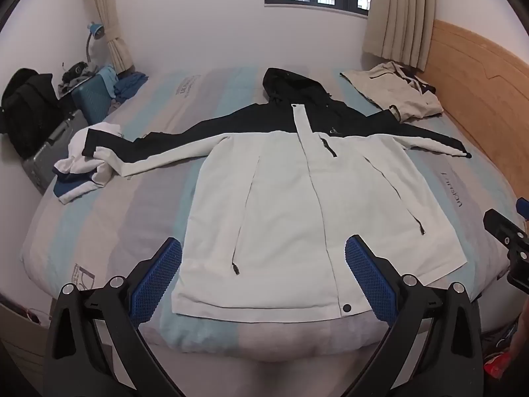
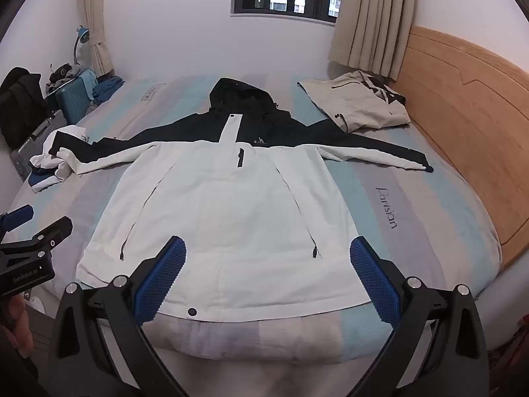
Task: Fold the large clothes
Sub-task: 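Move both grippers toward the white jacket's hem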
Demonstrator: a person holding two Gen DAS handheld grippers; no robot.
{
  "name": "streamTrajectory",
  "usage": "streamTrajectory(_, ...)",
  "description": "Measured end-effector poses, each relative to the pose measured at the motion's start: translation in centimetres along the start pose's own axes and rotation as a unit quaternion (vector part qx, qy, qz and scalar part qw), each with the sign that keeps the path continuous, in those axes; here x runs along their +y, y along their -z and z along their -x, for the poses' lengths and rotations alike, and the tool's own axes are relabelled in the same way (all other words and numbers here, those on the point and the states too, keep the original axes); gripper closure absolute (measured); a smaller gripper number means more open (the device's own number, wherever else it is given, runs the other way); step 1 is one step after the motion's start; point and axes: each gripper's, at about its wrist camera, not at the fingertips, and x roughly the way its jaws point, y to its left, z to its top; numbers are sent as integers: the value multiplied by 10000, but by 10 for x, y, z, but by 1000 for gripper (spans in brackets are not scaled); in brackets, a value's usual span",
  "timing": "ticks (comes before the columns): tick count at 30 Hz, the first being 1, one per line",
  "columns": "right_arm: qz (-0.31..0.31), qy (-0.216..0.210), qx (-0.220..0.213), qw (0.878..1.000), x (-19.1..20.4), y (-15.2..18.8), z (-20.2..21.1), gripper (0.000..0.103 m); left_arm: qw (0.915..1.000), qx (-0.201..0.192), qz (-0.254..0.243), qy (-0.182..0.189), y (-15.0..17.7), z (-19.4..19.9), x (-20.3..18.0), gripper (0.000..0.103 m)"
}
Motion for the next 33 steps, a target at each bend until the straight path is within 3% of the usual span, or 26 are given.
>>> streamTrajectory(13, 95, -124, -58, 9999, -1, -1, -1, 7, 10000, -14, -9, 62, -3, 1, -2, 6)
streamTrajectory(19, 159, -164, -40, 9997, -1, 0, -2, 7, 9993, 78, 194, 310, -5, 4, 4, 6)
streamTrajectory(24, 164, -156, -45, 9997, -1, 0, -1, 7, 9997, 15, 144, 213, -4, 5, 6, 6)
streamTrajectory(25, 163, -163, -37, 9997, -1, 0, -2, 7, 9983, 57, 365, 453, -4, 6, 9, 6)
streamTrajectory(28, 150, -158, -39, 9998, -1, 1, -1, 7, 9979, 49, 406, 506, -5, 8, 9, 6)
streamTrajectory(33, 163, -191, -11, 9997, -1, 0, -1, 7, 9996, 33, 160, 245, -4, 7, 4, 6)
